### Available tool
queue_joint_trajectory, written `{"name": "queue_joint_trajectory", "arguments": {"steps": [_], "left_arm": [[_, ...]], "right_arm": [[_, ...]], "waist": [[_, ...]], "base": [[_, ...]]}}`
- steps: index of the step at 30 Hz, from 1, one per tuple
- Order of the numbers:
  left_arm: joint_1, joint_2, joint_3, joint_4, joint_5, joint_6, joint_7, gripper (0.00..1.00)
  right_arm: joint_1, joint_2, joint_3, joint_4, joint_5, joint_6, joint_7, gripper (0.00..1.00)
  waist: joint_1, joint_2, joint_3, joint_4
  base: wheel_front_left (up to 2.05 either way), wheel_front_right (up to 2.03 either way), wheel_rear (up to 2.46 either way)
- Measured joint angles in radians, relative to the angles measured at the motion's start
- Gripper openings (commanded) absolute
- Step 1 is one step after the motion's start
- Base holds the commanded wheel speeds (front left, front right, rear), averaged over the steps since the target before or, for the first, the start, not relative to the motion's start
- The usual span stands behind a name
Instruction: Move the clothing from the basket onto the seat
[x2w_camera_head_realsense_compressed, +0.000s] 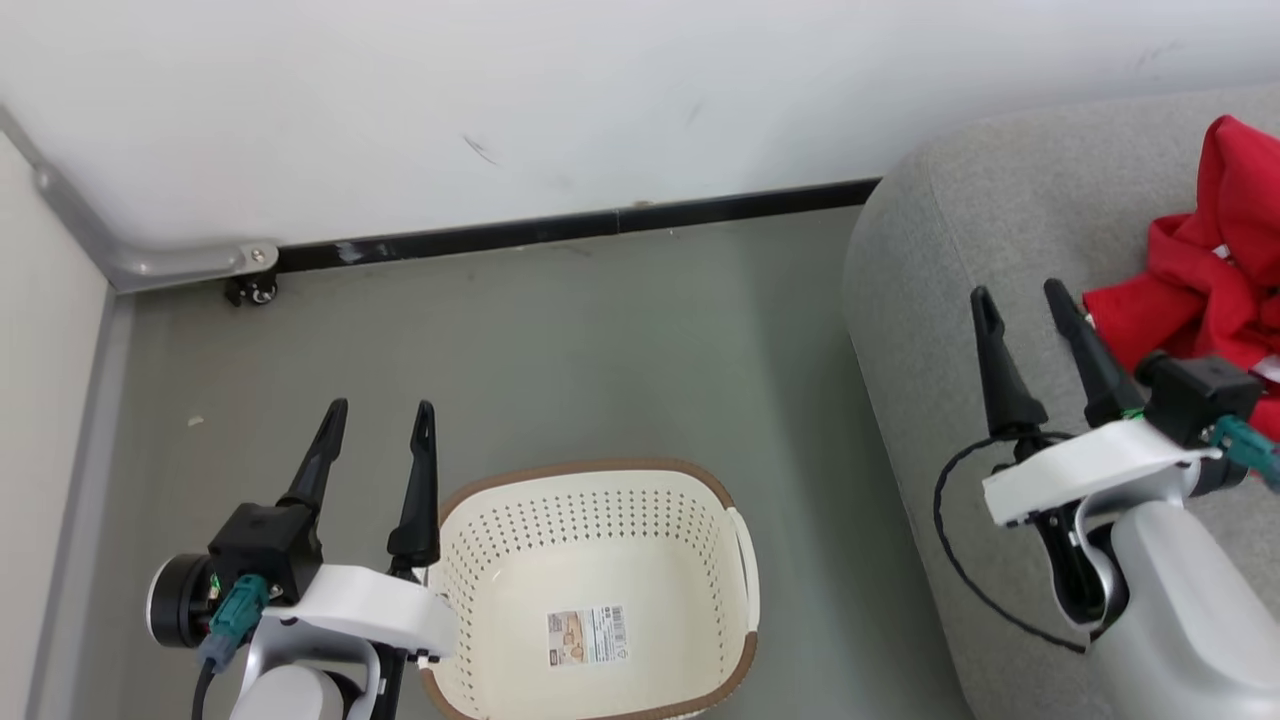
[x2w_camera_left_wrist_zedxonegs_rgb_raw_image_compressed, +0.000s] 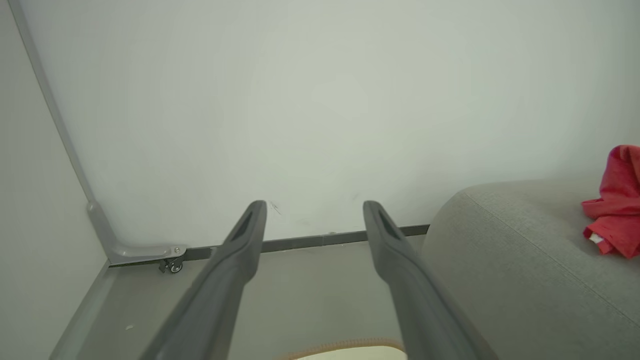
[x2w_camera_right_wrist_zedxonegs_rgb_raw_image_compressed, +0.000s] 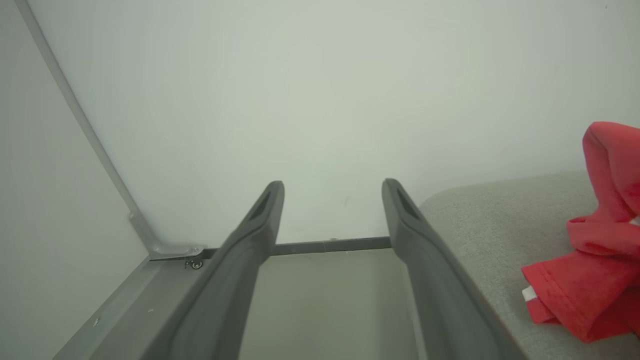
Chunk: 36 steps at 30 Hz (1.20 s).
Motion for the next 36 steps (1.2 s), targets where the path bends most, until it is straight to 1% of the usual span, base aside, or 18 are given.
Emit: {"name": "queue_joint_trajectory", "arguments": {"steps": [3, 15, 36], "left_arm": [[0.006, -0.002, 0.000, 0.009, -0.005, 0.000, 0.000, 1.00], [0.069, -0.005, 0.008, 0.058, -0.025, 0.000, -0.009, 1.00], [0.123, -0.026, -0.014, 0.091, -0.023, 0.000, -0.017, 1.00]], "right_arm": [[0.022, 0.008, 0.000, -0.008, -0.007, 0.000, 0.000, 1.00], [0.173, 0.090, -0.012, -0.045, -0.031, 0.000, 0.005, 1.00], [0.364, 0.129, -0.045, -0.132, -0.085, 0.000, 0.058, 1.00]], "waist": [[0.0000, 0.0000, -0.012, 0.006], [0.0000, 0.0000, -0.085, 0.032], [-0.0001, 0.0001, -0.164, 0.072]], "base": [[0.00, 0.00, 0.00], [0.00, 0.00, 0.00], [0.00, 0.00, 0.00]]}}
